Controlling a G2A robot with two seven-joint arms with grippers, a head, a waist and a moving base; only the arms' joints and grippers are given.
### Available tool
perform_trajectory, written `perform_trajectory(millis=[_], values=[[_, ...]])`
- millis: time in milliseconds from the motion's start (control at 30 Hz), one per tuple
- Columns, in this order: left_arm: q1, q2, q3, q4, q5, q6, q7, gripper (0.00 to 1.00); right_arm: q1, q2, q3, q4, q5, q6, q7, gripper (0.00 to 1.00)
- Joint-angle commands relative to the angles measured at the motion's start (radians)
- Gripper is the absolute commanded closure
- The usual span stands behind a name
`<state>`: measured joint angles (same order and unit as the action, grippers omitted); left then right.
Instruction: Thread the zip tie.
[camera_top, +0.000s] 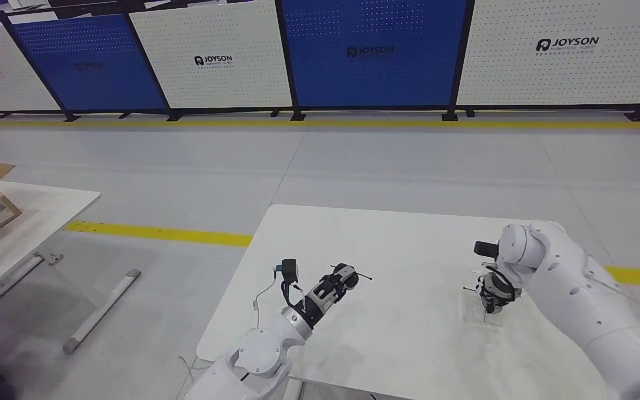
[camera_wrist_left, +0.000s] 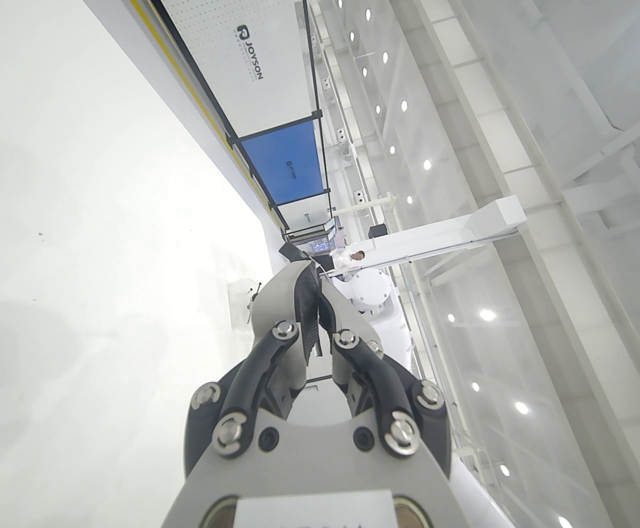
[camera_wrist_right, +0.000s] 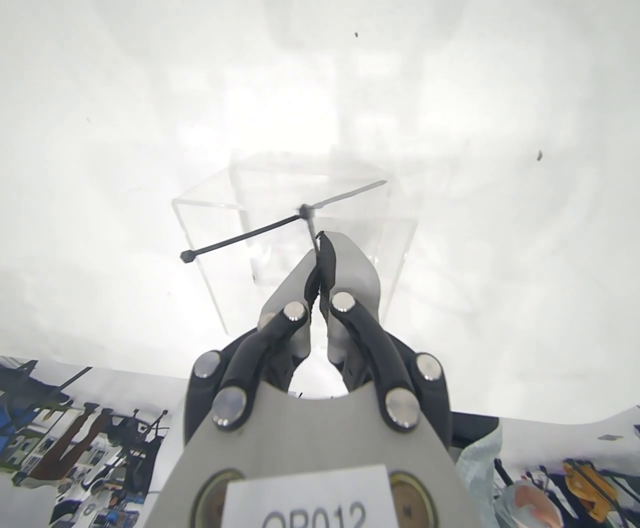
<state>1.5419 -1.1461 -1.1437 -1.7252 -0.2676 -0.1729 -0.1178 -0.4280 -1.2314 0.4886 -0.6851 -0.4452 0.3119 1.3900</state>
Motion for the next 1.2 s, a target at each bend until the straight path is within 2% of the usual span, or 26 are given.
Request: perform_trajectory(millis=[0,167,300,400,500,633,767,800,833,1167], values=[[0.0,0.0,0.0,0.0,0.0,0.0,0.0,1.0,0.006,-0.004,-0.008,0.007,0.003,-0.004,0.0,1.0],[0.0,0.0,0.0,0.0,0.0,0.0,0.0,1.0,0.013,-0.006,-0.014,0.013,0.006,-0.015,0.0,1.0],[0.0,0.0,0.0,0.0,0.0,0.0,0.0,1.0,0.008,0.006,0.0,-0.009,0.0,-0.035,-0.002,1.0],[0.0,0.0,0.0,0.0,0.0,0.0,0.0,1.0,-0.009,0.026,0.028,-0.054,-0.005,-0.038,-0.021,1.0],[0.0,0.0,0.0,0.0,0.0,0.0,0.0,1.0,-0.042,0.06,0.074,-0.13,-0.009,-0.043,-0.046,1.0],[0.0,0.0,0.0,0.0,0.0,0.0,0.0,1.0,-0.125,0.127,0.168,-0.294,-0.033,-0.023,-0.081,1.0],[0.0,0.0,0.0,0.0,0.0,0.0,0.0,1.0,-0.274,0.214,0.318,-0.536,-0.078,0.028,-0.114,1.0],[0.0,0.0,0.0,0.0,0.0,0.0,0.0,1.0,-0.328,0.241,0.373,-0.609,-0.097,0.028,-0.119,1.0],[0.0,0.0,0.0,0.0,0.0,0.0,0.0,1.0,-0.342,0.247,0.39,-0.626,-0.098,0.028,-0.124,1.0],[0.0,0.0,0.0,0.0,0.0,0.0,0.0,1.0,-0.342,0.247,0.39,-0.626,-0.098,0.028,-0.124,1.0]])
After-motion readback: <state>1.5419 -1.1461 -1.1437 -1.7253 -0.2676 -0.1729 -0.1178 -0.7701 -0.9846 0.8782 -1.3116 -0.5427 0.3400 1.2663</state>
